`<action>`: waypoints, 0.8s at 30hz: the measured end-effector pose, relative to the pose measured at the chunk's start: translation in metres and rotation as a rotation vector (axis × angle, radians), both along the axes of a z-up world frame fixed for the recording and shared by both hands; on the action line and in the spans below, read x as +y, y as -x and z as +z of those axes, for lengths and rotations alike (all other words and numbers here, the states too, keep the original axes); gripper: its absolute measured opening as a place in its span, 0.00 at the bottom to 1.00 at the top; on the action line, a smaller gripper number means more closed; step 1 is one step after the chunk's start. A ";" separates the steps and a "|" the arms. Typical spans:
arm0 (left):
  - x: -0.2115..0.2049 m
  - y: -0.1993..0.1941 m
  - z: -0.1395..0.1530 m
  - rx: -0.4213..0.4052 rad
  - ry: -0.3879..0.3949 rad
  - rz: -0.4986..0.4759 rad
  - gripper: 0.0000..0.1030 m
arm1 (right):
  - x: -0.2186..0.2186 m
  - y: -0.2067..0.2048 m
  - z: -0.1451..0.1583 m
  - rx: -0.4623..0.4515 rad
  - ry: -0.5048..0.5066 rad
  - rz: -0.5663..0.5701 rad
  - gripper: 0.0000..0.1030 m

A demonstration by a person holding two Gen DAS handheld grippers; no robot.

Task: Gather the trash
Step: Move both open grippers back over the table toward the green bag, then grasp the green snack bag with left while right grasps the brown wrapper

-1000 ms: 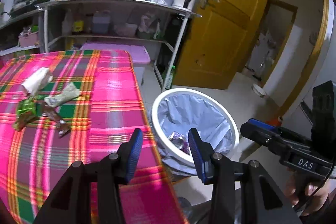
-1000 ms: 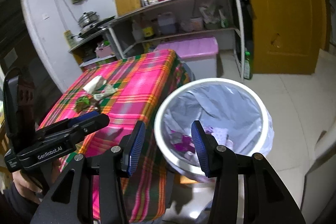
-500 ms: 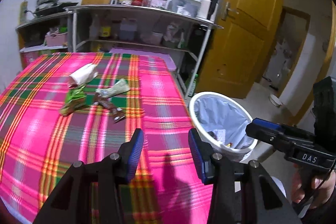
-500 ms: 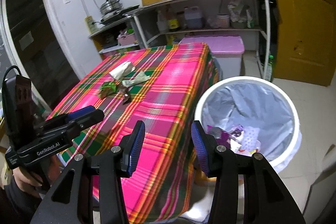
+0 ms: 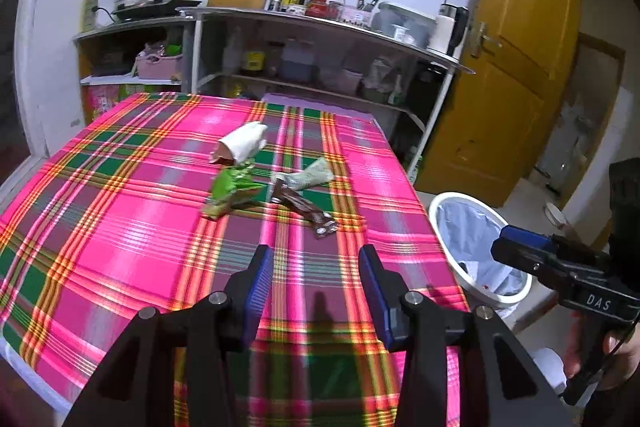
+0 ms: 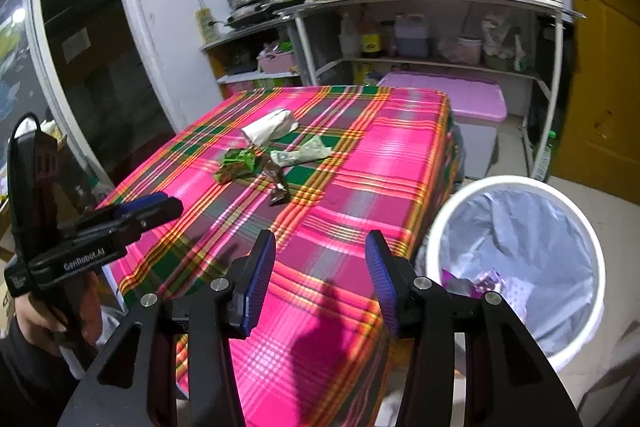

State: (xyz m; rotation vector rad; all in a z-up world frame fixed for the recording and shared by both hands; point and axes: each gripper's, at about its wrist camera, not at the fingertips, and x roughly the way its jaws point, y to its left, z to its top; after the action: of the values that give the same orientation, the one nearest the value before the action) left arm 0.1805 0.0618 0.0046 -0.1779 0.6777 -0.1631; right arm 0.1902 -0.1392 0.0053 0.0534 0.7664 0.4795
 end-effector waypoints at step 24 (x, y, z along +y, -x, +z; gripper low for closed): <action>0.060 -0.087 -0.026 0.063 -0.020 0.023 0.54 | 0.084 -0.088 -0.042 0.115 0.085 0.150 0.46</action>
State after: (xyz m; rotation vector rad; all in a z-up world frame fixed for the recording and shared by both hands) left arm 0.2672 0.1214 -0.0209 -0.1718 0.7399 -0.1287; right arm 0.2786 -0.0552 -0.0362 -0.0568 0.9069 0.5894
